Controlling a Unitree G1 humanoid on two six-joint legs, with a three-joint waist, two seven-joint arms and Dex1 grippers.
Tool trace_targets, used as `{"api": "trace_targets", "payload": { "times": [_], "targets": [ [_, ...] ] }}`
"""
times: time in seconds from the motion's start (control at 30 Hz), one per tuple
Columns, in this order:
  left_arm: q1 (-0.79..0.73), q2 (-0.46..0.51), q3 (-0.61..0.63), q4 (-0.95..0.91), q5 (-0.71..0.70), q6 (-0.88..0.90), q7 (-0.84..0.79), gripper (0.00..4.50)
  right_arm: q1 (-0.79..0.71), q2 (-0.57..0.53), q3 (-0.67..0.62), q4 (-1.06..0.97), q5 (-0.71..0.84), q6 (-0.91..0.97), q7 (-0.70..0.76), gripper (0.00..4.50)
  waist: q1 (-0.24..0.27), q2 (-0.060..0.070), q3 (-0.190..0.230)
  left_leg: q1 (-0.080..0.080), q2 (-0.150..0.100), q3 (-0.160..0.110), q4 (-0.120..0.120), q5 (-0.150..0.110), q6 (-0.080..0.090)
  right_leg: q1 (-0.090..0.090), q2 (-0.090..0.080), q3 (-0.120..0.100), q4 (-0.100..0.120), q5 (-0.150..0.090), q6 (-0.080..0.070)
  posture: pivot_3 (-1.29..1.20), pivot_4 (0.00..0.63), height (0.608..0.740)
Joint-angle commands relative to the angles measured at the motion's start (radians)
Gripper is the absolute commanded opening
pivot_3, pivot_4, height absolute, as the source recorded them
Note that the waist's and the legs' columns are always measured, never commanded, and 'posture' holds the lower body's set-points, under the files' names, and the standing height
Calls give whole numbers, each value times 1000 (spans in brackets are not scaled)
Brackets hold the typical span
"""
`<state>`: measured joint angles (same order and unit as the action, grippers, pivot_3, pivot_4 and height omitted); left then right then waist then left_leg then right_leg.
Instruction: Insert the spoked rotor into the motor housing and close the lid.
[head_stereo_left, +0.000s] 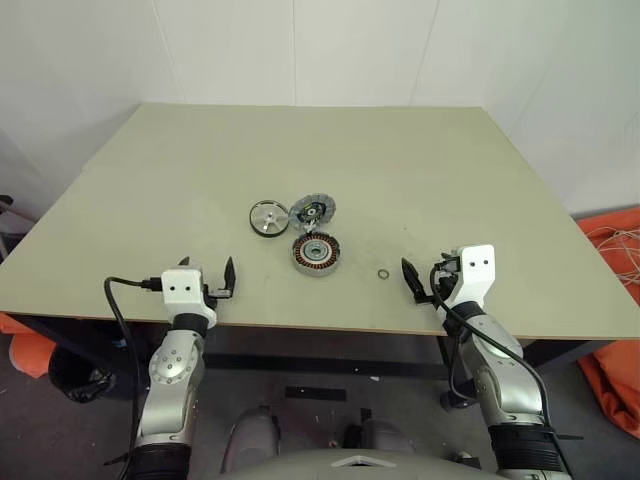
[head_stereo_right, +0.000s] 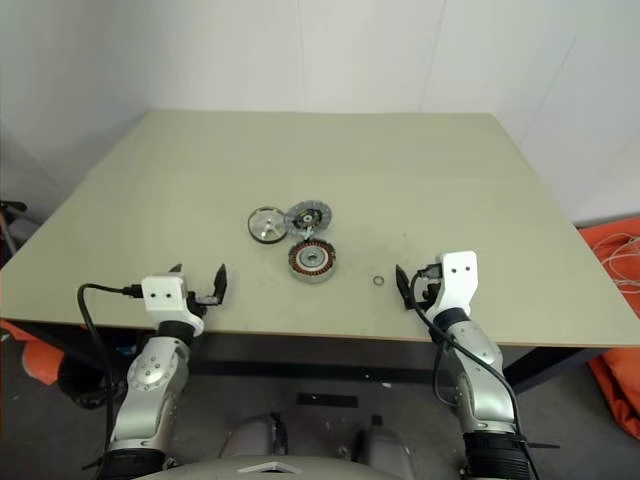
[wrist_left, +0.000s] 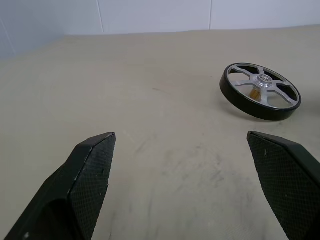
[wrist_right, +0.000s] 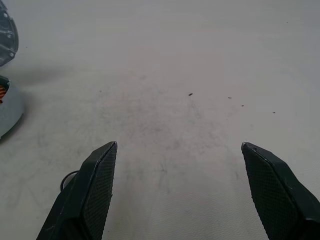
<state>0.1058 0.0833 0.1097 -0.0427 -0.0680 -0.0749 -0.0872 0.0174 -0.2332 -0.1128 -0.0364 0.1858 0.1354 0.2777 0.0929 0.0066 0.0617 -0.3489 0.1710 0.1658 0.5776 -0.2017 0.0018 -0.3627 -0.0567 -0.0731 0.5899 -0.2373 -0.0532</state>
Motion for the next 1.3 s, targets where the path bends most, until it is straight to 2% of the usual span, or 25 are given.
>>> {"api": "trace_targets", "payload": {
  "times": [0.03,0.33,0.73,1.3],
  "targets": [
    [0,3,-7,-32,-3,-1,-6,4467,-20,0,-4,-47,-2,-21,-5,4500,0,0,0,0,0,0,0,0,0,0,0,0,0,0,0,0,0,740],
    [-1,5,-8,-33,-4,5,-12,4467,-38,-15,0,-52,-5,-61,23,4500,0,0,0,0,0,0,0,0,0,0,0,0,0,0,0,0,0,740],
    [3,0,-9,-37,-3,11,-13,4467,-93,-78,137,-138,-5,213,143,4500,0,0,0,0,0,0,0,0,0,1,0,0,0,0,0,0,0,740],
    [8,-11,-13,-38,-5,10,-10,4467,-192,-130,176,-162,-30,459,148,4500,1,0,0,0,0,0,0,0,0,0,0,0,0,4,-6,0,0,740]
  ]
}}
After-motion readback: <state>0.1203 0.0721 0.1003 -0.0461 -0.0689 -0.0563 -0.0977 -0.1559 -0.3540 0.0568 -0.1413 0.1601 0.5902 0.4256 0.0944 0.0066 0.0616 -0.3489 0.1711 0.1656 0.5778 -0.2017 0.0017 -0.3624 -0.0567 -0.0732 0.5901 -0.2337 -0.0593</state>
